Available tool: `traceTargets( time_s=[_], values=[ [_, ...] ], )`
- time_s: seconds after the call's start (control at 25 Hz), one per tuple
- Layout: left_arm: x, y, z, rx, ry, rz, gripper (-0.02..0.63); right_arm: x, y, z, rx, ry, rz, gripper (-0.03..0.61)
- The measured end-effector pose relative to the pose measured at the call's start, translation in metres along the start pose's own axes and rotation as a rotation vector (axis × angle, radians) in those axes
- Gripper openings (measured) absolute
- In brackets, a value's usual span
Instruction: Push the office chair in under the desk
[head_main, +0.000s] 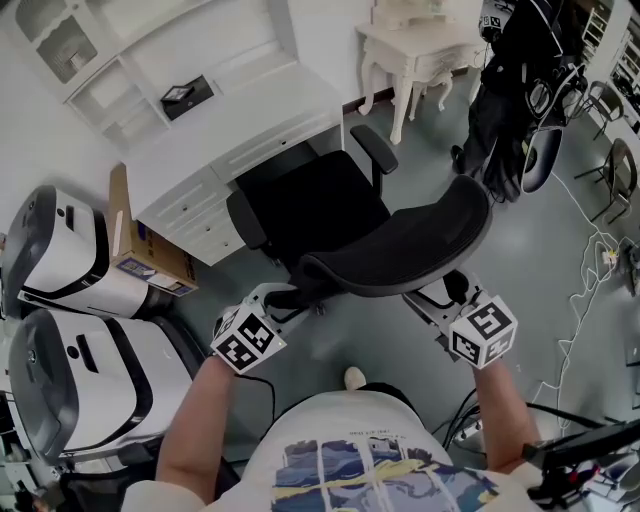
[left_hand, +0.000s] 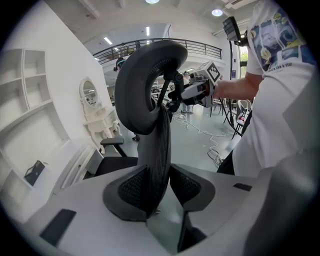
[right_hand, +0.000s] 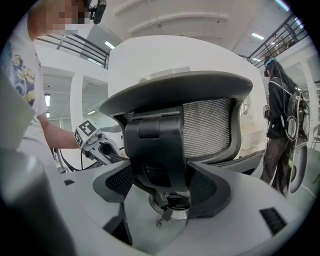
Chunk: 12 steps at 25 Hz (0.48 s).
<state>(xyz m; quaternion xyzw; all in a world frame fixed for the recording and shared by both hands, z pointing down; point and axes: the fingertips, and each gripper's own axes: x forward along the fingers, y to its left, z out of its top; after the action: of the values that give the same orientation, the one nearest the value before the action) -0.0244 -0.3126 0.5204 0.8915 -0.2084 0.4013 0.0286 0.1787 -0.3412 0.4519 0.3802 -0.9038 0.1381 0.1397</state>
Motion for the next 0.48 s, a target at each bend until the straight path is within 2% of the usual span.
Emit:
traceTargets(
  time_s=[0.48],
  values=[
    [0.006, 0.028, 0.0, -0.021, 0.007, 0.014, 0.152, 0.027, -0.015, 0.011, -0.008, 0.0, 0.025, 0.334]
  ],
)
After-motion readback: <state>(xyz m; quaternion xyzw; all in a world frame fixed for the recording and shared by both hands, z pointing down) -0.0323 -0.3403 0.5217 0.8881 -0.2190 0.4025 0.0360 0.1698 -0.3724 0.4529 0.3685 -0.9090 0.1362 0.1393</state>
